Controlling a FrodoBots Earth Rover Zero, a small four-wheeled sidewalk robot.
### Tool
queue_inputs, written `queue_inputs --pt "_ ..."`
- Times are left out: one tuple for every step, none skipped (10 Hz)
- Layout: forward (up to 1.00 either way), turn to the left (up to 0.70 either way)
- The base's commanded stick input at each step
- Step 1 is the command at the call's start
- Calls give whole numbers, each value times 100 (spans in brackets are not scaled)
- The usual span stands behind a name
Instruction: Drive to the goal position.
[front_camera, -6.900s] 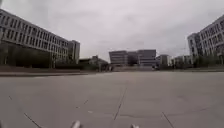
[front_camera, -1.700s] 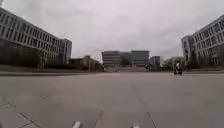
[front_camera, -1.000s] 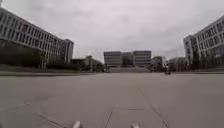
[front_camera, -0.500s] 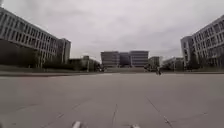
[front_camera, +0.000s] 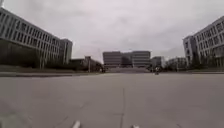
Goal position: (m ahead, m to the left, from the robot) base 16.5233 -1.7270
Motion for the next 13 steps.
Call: queue_inputs --pt "100 -18" --pt "100 -32" --pt "100 -40" --pt "100 -33" --pt "100 -11" --pt "100 0" --pt "100 0" --pt "100 0" --pt "100 -1" --pt "100 -2" --pt "100 -2" --pt "100 -2" --pt "100 -2"
